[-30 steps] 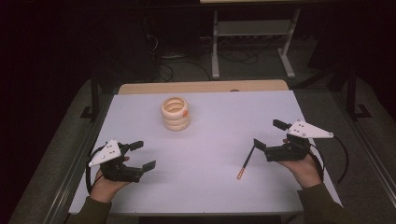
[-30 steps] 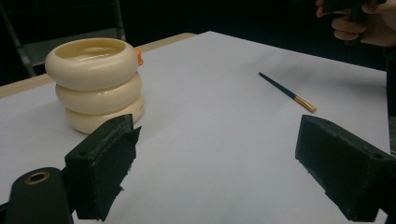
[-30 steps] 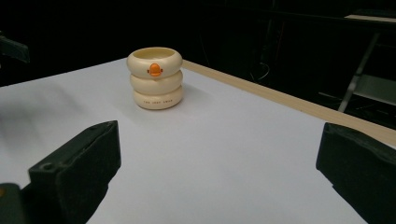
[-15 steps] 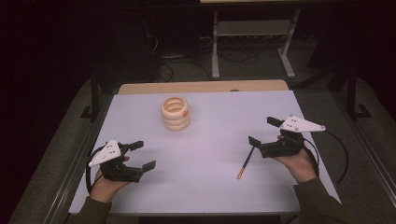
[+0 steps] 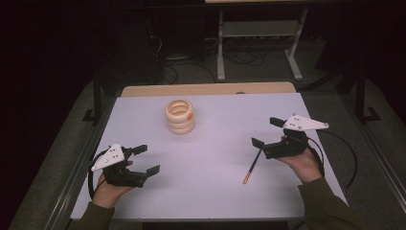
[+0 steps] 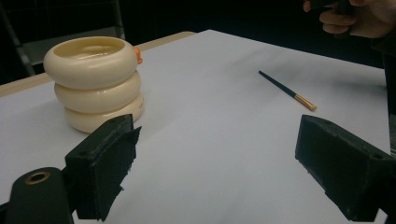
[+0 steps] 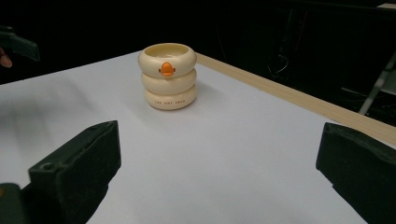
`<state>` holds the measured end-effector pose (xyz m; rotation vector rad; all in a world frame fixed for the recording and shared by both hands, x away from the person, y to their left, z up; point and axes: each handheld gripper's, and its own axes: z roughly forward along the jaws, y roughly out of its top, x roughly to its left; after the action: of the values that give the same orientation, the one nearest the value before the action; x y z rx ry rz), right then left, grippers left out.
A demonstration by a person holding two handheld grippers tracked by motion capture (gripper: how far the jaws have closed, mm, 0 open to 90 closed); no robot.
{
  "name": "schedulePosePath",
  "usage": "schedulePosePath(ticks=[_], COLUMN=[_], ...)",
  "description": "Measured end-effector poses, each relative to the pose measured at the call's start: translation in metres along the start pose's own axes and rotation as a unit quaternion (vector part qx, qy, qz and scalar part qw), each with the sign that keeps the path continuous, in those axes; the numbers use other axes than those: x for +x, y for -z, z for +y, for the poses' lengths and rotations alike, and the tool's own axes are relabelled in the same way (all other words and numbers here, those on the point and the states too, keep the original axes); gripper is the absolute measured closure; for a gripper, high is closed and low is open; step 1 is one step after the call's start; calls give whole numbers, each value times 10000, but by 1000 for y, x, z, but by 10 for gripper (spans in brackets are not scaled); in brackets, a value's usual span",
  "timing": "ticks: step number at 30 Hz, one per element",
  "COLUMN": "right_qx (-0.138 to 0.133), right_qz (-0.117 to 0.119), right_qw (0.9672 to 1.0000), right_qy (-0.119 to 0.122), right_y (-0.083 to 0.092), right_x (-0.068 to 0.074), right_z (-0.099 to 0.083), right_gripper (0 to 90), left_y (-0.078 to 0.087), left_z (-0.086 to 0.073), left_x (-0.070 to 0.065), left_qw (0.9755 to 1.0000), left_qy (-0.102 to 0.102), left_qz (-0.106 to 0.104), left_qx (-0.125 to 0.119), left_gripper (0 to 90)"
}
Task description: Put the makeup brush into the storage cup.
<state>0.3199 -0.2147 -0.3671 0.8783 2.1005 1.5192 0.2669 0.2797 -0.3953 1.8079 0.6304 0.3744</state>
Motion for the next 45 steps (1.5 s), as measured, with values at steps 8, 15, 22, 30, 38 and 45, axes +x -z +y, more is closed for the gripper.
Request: schedulePosePath(ticks=[8, 15, 22, 30, 38, 45], right_qx=[220, 299, 433, 840, 1205, 1474], right_qz=[97, 153, 200, 317, 412, 488], right_qw=[9997, 9994, 9988, 9955, 9909, 9866], right_qy=[24, 54, 94, 300, 437, 504], right_y=[-5, -9, -10, -14, -17, -21], right_x=[-2, -3, -4, -6, -8, -8], right_z=[4, 8, 11, 16, 17, 15], right_gripper=[0, 0, 0, 0, 0, 0], left_y=[0, 0, 0, 0, 0, -1], left_z=[0, 0, 0, 0, -1, -1], left_x=[0, 0, 0, 0, 0, 0], left_qw=[10000, 10000, 10000, 10000, 10000, 10000], left_qy=[-27, -17, -7, 1, 18, 22], left_qz=[-18, -9, -20, -19, -19, -22], left_qx=[7, 4, -5, 12, 12, 10], left_gripper=[119, 119, 118, 118, 119, 119])
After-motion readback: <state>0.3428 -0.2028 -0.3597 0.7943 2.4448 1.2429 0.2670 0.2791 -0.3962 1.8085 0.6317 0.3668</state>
